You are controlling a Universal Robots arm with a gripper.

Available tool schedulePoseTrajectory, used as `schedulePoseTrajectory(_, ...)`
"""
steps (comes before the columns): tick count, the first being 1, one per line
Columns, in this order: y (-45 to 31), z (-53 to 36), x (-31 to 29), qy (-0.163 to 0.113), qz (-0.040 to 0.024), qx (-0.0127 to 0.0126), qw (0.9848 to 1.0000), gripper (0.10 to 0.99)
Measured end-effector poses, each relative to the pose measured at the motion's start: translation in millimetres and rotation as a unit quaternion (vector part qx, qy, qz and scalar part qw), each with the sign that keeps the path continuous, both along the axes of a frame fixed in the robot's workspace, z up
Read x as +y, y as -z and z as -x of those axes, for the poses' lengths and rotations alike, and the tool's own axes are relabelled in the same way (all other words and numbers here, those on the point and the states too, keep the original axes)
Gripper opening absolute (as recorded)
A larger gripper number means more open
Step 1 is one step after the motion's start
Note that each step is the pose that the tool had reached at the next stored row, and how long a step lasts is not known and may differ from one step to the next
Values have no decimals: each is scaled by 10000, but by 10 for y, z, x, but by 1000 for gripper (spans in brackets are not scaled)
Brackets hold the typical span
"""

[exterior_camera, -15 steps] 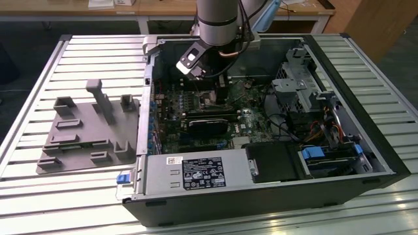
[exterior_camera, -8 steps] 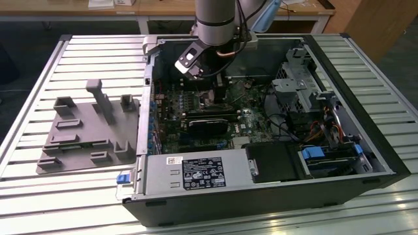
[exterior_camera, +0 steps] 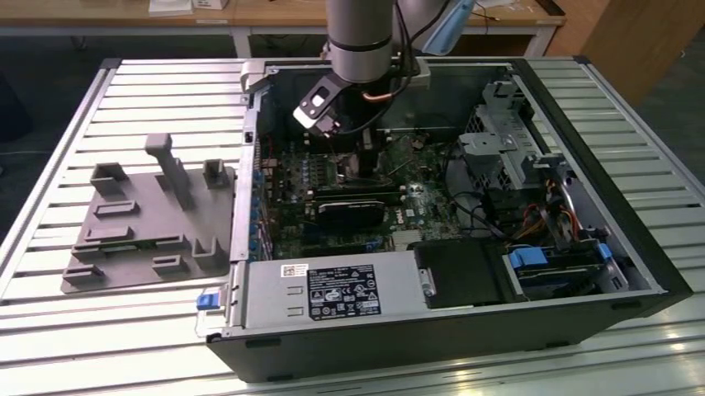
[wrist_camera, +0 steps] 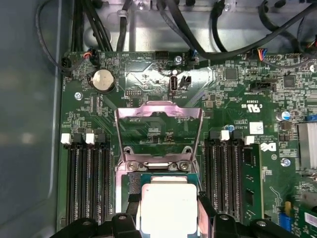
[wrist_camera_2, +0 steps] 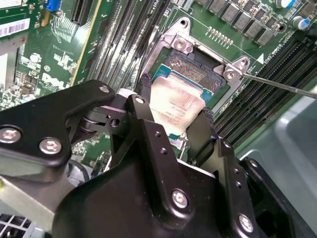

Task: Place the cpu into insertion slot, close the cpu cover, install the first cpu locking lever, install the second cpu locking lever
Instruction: 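Place the cpu into insertion slot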

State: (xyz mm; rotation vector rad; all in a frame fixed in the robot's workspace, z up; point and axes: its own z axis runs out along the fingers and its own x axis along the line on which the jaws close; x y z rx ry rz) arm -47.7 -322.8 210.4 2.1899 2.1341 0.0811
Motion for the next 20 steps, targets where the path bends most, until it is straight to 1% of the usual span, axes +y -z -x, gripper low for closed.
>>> schedulePoseTrajectory(3, 29, 4, 2, 0, -6, 0, 10000, 537)
schedulePoseTrajectory(8, 72, 12, 3, 0, -48, -1, 10000, 537)
schedulePoseTrajectory(16, 88, 20, 3, -2, -49, 0, 10000, 537)
schedulePoseTrajectory(20, 107, 22, 7, -39, -50, 0, 10000, 537)
